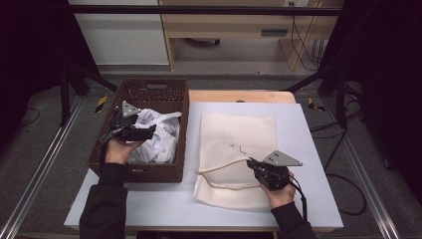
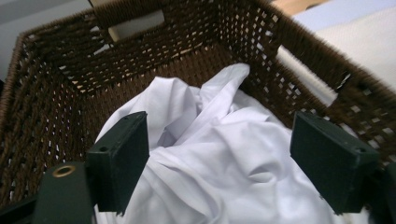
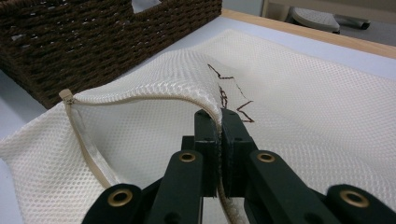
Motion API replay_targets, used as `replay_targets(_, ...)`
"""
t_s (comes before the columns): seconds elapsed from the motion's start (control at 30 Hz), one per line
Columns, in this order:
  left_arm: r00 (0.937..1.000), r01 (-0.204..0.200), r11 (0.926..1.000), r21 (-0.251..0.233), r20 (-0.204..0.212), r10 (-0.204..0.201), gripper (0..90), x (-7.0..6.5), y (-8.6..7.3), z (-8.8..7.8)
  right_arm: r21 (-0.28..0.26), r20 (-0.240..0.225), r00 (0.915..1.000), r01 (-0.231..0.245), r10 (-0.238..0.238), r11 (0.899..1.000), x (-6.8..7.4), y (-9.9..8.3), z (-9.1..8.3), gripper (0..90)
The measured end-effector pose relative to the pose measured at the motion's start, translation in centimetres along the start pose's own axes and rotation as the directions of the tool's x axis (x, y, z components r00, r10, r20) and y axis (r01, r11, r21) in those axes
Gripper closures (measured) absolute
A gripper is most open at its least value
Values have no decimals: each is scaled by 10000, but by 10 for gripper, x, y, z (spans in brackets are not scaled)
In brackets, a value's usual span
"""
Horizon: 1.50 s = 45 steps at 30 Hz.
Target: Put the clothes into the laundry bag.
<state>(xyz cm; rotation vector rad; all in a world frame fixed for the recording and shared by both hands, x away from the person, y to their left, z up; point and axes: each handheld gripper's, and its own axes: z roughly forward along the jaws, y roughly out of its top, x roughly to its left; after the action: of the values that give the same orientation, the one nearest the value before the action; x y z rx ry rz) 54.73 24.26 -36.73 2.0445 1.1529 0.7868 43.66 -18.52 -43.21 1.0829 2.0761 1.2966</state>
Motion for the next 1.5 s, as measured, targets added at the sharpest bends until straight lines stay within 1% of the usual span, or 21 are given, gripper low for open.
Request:
replay_targets(0.1, 9999, -113, 9982, 590, -71, 117, 138, 3, -4, 12, 52, 7, 10000, 3, -3, 10000, 1, 0, 0, 868)
replay_targets(0.2, 10000, -76, 9960, 891, 33, 74, 136, 2, -10, 20, 85, 13, 10000, -28, 28, 10000, 0, 0, 1, 867)
replay_targets(0.23, 9999, -119, 9944, 1046, -24, 122, 133, 2, -12, 22, 87, 13, 10000, -6, 6, 10000, 0, -1, 1, 867)
replay_targets(0.3, 9998, -177, 9918, 1268, 27, 175, 120, 1, -15, 26, 153, 18, 10000, -37, 36, 9999, 0, -1, 1, 867)
replay_targets(0.37, 9996, -264, 9880, 1519, 61, 258, 77, 1, -18, 30, 170, 9, 10000, 16, -17, 9999, 0, -1, 1, 867)
replay_targets(0.4, 9993, -351, 9847, 1707, -64, 367, 60, 1, -19, 33, 167, 4, 10000, 15, -15, 9999, 0, -1, 1, 867)
replay_targets(0.43, 9993, -323, 9812, 1904, -135, 355, 51, 1, -20, 35, 177, 6, 10000, 28, -28, 9998, 0, -1, 2, 867)
replay_targets(0.5, 9996, -236, 9771, 2116, -128, 269, 31, 1, -21, 40, 220, -22, 10000, -8, 8, 9998, 0, -2, 2, 866)
replay_targets(0.57, 9991, -370, 9719, 2323, -105, 405, 31, -1, -23, 45, 278, 6, 10000, 47, -47, 9996, -1, -2, 3, 865)
replay_targets(0.6, 9992, -357, 9700, 2403, -66, 385, 32, -2, -23, 46, 306, -16, 10000, 11, -11, 9995, -1, -2, 3, 865)
replay_targets(0.67, 9995, -320, 9641, 2635, 149, 291, 39, -3, -24, 51, 345, -11, 10000, 21, -21, 9994, -1, -3, 4, 863)
replay_targets(0.73, 9992, -318, 9563, 2907, 341, 228, 43, -4, -24, 54, 389, -33, 10000, -5, 6, 9992, -1, -3, 4, 862)
replay_targets(0.77, 9989, -362, 9535, 2991, 404, 252, 44, -5, -25, 56, 429, -23, 10000, -8, 9, 9991, -1, -3, 5, 862)
replay_targets(0.8, 9981, -476, 9480, 3148, 521, 328, 48, -6, -26, 57, 439, -32, 10000, -15, 16, 9990, -1, -3, 5, 862)
replay_targets(0.97, 9967, -328, 9284, 3700, 806, 31, 77, -6, -27, 64, 453, -36, 10000, -79, 81, 9989, -2, -4, 5, 862)
replay_targets(1.03, 9961, -322, 9204, 3896, 887, -27, 104, -7, -27, 65, 435, -41, 10000, -51, 53, 9990, -3, -4, 5, 862)
replay_targets(1.17, 9942, -186, 9035, 4283, 1033, -285, 232, -9, -25, 66, 531, -33, 9999, -114, 115, 9985, -4, -4, 6, 862)
replay_targets(1.23, 9938, -109, 8977, 4404, 1039, -389, 303, -8, -24, 66, 526, -19, 9999, -168, 170, 9985, -4, -4, 7, 862)
replay_targets(1.33, 9935, 7, 8951, 4458, 1017, -514, 406, -8, -22, 64, 551, -4, 9999, -140, 140, 9984, -6, -4, 7, 862)
replay_targets(1.4, 9939, 99, 8913, 4533, 934, -586, 508, -7, -21, 62, 557, 9, 9999, -150, 150, 9983, -7, -5, 7, 862)
replay_targets(1.5, 9942, 126, 8908, 4543, 893, -595, 619, -7, -21, 59, 619, 10, 9998, -222, 222, 9978, -6, -5, 7, 863)
